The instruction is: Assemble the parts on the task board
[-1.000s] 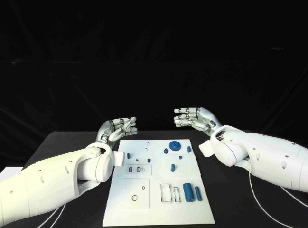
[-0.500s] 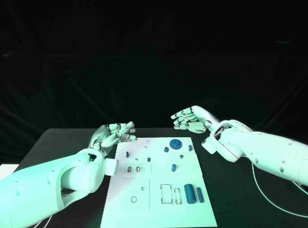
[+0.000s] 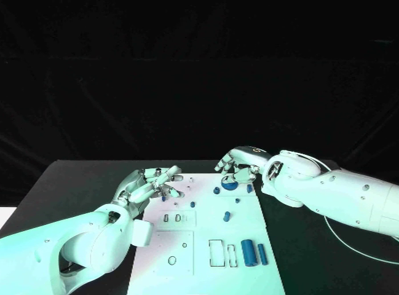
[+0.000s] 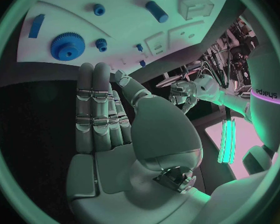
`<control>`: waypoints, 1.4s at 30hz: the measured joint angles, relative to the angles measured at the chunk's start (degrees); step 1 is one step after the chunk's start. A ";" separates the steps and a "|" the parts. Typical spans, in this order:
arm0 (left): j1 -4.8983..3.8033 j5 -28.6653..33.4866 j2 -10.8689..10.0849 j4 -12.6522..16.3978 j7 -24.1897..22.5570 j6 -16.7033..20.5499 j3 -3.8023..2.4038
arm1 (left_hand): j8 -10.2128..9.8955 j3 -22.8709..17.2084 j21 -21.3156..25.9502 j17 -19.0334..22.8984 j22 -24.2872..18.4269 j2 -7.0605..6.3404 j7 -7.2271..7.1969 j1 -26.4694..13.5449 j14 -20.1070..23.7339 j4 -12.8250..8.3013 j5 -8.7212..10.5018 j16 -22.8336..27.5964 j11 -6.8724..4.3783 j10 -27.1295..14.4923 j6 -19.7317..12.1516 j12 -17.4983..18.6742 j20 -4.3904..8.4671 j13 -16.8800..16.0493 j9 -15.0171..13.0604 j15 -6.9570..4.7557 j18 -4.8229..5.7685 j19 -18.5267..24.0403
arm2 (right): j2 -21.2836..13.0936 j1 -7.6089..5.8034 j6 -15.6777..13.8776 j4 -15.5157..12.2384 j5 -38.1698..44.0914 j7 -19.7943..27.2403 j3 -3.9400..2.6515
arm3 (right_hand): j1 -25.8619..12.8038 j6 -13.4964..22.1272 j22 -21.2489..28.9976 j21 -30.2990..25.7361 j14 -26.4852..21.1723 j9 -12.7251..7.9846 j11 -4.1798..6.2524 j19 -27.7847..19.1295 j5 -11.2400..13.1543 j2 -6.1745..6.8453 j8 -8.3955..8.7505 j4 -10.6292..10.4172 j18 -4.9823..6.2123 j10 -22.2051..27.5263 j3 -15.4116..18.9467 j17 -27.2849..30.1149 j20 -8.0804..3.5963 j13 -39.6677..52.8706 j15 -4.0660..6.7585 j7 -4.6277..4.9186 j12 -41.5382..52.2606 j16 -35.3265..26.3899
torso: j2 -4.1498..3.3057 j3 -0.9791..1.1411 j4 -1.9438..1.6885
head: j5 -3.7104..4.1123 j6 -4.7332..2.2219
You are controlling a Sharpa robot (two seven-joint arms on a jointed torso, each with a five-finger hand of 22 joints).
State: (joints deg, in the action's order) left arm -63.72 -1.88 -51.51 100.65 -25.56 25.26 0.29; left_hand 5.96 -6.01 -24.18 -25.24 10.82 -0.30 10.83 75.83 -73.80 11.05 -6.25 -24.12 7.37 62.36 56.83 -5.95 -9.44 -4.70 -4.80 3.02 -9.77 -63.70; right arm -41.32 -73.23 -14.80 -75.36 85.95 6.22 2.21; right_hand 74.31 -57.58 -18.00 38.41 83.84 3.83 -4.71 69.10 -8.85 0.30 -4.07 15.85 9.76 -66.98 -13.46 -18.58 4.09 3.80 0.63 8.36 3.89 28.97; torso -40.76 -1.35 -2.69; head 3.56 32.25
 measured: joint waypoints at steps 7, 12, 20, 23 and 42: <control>-0.04 0.00 -0.78 2.54 0.37 -0.89 -0.81 | -0.22 0.32 -0.70 -1.91 0.54 0.60 0.20 -0.60 1.16 -0.01 0.00 -1.69 0.00 0.00 0.20 0.73 0.00 0.00 0.00 0.18 0.00 0.00 | 0.90 -0.33 4.01 -0.14 7.67 -2.85 0.00 | -1.26 -1.23 -2.92 5.10 0.09 0.05 0.46 1.20 0.00 -0.35 0.00 -0.49 0.00 -0.03 -1.32 -8.49 0.03 0.00 0.32 -0.89 0.00 11.46 | -1.59 -0.12 -0.43 | 0.59 -0.35; -0.13 0.00 -1.30 3.61 0.38 -1.32 -0.98 | -0.22 0.32 -0.82 -2.02 0.57 0.60 0.20 -0.60 1.31 0.00 0.00 -1.83 0.00 0.00 0.20 0.85 0.00 0.00 0.00 0.16 0.00 0.00 | 1.36 -0.41 5.49 -0.11 10.09 -3.92 0.00 | -1.56 -1.40 -3.81 6.43 0.09 0.05 0.73 1.20 0.00 -0.05 0.00 -0.52 0.00 0.28 -1.83 -12.68 0.03 -0.01 0.32 -0.81 0.00 15.74 | -2.38 -0.14 -0.59 | 0.60 -0.29; -0.19 0.12 -1.47 3.88 0.41 -1.77 -1.06 | -0.52 0.32 -0.82 -2.60 0.76 0.60 0.20 -0.60 1.50 0.00 0.00 -2.16 0.00 0.00 0.19 0.85 0.00 -0.05 0.05 0.36 0.00 0.01 | 1.63 -0.43 7.07 -0.19 12.38 -5.53 0.00 | -2.56 -1.89 -5.03 8.45 0.09 0.11 0.44 0.98 0.00 0.13 0.00 -1.00 0.00 0.59 -2.30 -18.82 0.24 -0.01 0.32 -0.69 0.00 21.74 | -3.28 -0.20 -0.84 | 0.85 0.08; -0.19 0.19 -1.47 3.84 0.41 -1.79 -1.06 | -0.52 0.31 -1.16 -2.83 0.85 0.91 0.20 -0.30 1.50 0.00 0.00 -2.64 0.00 0.00 0.19 0.85 0.00 -0.05 0.05 0.36 0.00 0.01 | 1.69 -0.43 7.43 -0.45 12.88 -6.01 0.00 | -2.70 -2.10 -6.16 9.58 0.09 0.11 0.44 1.29 0.00 -0.02 0.00 -1.24 0.00 0.59 -2.54 -20.56 0.55 -0.01 0.32 -0.49 0.00 23.42 | -3.46 -0.21 -0.91 | 0.69 0.22; -0.20 0.83 -1.58 3.73 0.37 -1.82 -1.08 | -0.74 0.31 -1.59 -3.59 1.16 0.91 0.20 -0.30 1.70 0.00 0.00 -3.38 0.00 -0.01 0.19 1.09 0.00 -0.08 0.05 0.16 0.00 0.01 | 3.20 -0.47 7.80 0.02 14.35 -8.43 -0.02 | -4.03 -3.54 -9.80 12.88 0.09 0.33 0.43 1.50 0.00 -0.90 0.00 -2.74 0.00 0.57 -4.04 -25.00 0.75 -0.03 0.31 -0.89 0.01 27.77 | -3.98 -0.21 -0.97 | 0.41 0.86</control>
State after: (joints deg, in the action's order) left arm -63.93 -1.05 -53.08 104.38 -25.19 23.44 -0.79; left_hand 5.22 -5.70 -25.77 -28.83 11.99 0.60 11.04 75.53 -72.10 11.05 -6.24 -27.50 7.37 62.36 57.02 -4.87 -9.44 -4.79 -4.76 3.18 -9.77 -63.69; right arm -38.12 -73.70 -7.00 -75.34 100.31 -2.21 2.20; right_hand 70.27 -61.12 -27.81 51.28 83.93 4.17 -4.28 70.60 -8.85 -0.59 -4.08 13.11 9.76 -66.40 -17.50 -43.58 4.85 3.77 0.94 7.47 3.90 56.75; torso -44.74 -1.56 -3.65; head 3.97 33.11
